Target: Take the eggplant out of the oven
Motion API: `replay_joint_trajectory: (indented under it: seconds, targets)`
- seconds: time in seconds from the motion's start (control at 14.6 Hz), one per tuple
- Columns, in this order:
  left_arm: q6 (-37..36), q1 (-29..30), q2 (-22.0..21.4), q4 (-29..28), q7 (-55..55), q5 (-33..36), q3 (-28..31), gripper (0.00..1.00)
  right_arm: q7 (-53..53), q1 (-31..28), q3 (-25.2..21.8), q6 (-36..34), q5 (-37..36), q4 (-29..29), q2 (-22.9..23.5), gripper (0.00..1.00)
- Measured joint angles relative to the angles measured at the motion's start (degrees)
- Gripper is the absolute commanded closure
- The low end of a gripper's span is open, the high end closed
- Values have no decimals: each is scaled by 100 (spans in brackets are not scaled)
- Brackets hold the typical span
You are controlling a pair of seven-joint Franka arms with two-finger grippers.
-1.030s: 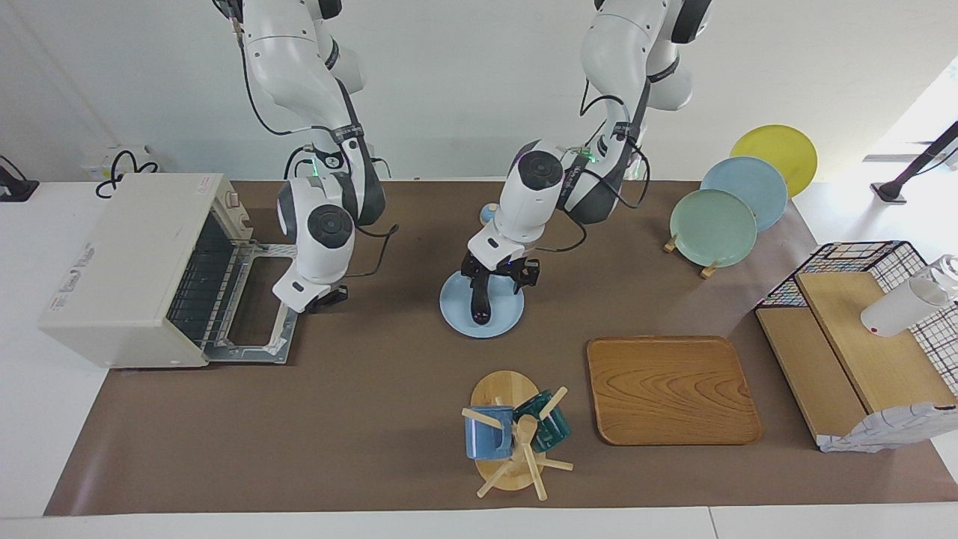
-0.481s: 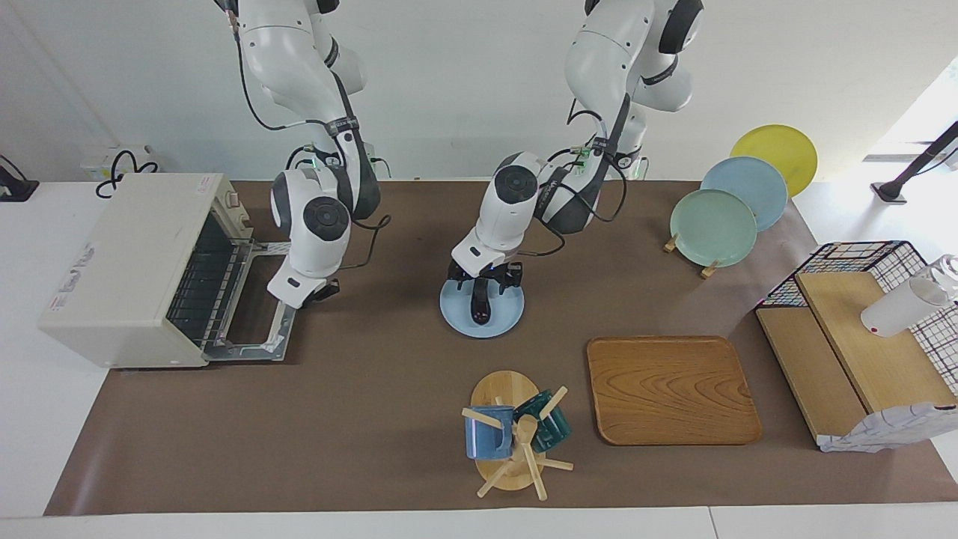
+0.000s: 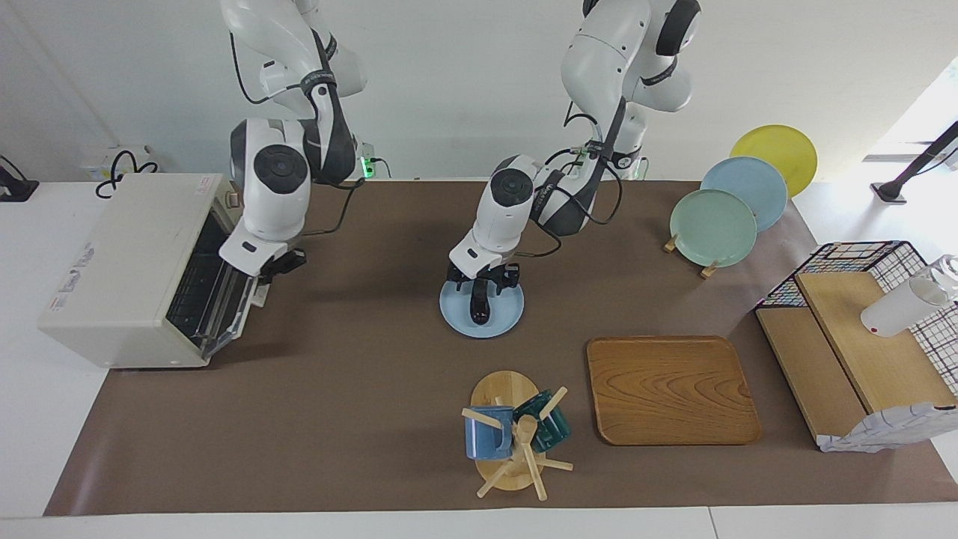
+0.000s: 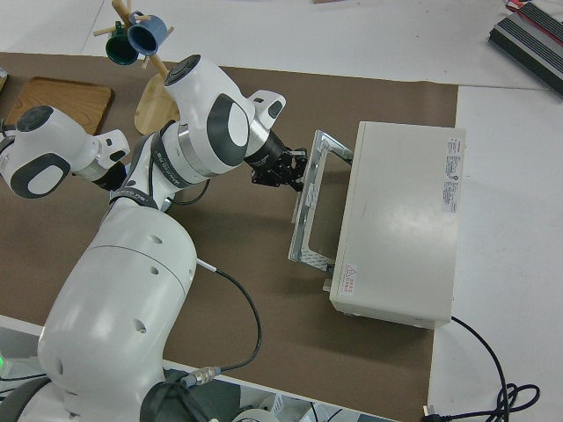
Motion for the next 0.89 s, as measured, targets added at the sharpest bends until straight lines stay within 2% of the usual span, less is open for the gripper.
replay_joint_trajectory:
  seconds: [0.21,0.34,0.48,0.62,0.69,0.76,0.89]
  targets:
    - [1,1,0,1,-20,0,17,100,-505,-461,-25,-38,78,38,-253,100]
    - [-3,36,-7,33,-30,0,44,100,-555,-511,-26,-421,399,238,-386,85]
    - [-141,192,-103,153,-37,0,83,100,-555,-477,33,-1087,790,797,-515,70]
    - [-688,601,-388,471,-36,0,110,100,-556,-440,62,-1401,1160,1212,-607,52]
    - [-1052,892,-532,693,10,1,127,100,-556,-432,62,-1430,1344,1270,-618,34]
    - [-1372,1219,-627,922,157,2,145,100,-556,-437,61,-1469,1538,1276,-612,0]
    - [-1664,2017,-648,1190,681,61,170,100,-555,-451,47,-1588,1832,1275,-577,0]
